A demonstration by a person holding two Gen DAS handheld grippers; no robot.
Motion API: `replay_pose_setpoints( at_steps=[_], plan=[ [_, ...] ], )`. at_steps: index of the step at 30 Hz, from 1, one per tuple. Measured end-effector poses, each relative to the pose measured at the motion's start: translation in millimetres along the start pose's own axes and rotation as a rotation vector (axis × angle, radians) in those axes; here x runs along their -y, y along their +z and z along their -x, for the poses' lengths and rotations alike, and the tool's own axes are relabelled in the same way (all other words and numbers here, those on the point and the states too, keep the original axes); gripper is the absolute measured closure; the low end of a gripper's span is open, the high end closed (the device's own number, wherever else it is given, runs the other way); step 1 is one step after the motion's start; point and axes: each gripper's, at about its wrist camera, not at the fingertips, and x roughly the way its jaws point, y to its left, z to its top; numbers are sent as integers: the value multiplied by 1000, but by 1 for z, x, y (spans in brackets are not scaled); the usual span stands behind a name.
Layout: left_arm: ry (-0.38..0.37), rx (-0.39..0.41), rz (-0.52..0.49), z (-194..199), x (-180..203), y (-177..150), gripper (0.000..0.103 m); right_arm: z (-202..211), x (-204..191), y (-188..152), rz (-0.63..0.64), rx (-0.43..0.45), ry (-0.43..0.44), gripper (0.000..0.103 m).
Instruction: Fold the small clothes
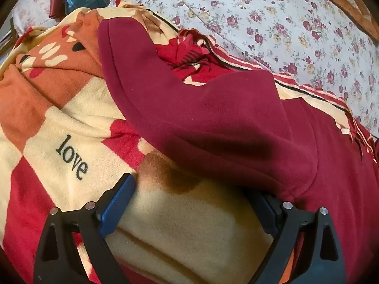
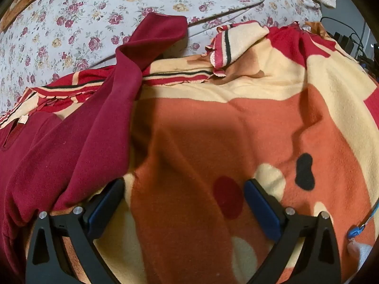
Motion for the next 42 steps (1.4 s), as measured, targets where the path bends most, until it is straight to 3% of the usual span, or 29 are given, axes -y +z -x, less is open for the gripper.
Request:
replay_pose_setpoints(
  at_steps=[2, 6, 8, 11, 13, 17, 20, 25, 28, 33, 40, 42],
  plan=[
    [-3, 0, 6, 1, -1, -1, 27, 2, 0, -2, -6, 36, 9, 0],
    [-37, -18, -4, 8, -5, -5, 28, 14, -2, -7, -22, -40, 33, 0],
    [-63, -33, -16, 18, -7, -8, 39, 31, -5, -14, -23, -64, 89, 1],
    [-122, -32, -12, 44, -9, -16, 48, 71, -15, -29, 27, -10, 81, 1],
    [-166, -15, -29, 62, -1, -20, 48, 102, -17, -36, 54, 8, 137, 1],
    [-180, 17, -119, 96, 19, -35, 48, 150, -29, -50, 73, -9, 227, 1],
    [-227, 20, -176, 117, 33, -52, 48, 174, -56, -60, 87, -41, 304, 1],
    [-312, -8, -283, 141, 57, -86, 48, 213, -95, -87, 181, -114, 510, 1],
    [-304, -54, -338, 138, 69, -106, 48, 239, -108, -97, 254, -97, 568, 1],
    [-217, -111, -410, 128, 60, -134, 48, 282, -125, -105, 346, -82, 617, 1],
    [-134, -137, -366, 135, 8, -140, 48, 315, -125, -101, 368, -71, 714, 0],
    [-144, -134, -330, 140, -3, -137, 48, 318, -133, -103, 379, -55, 719, 0]
  ],
)
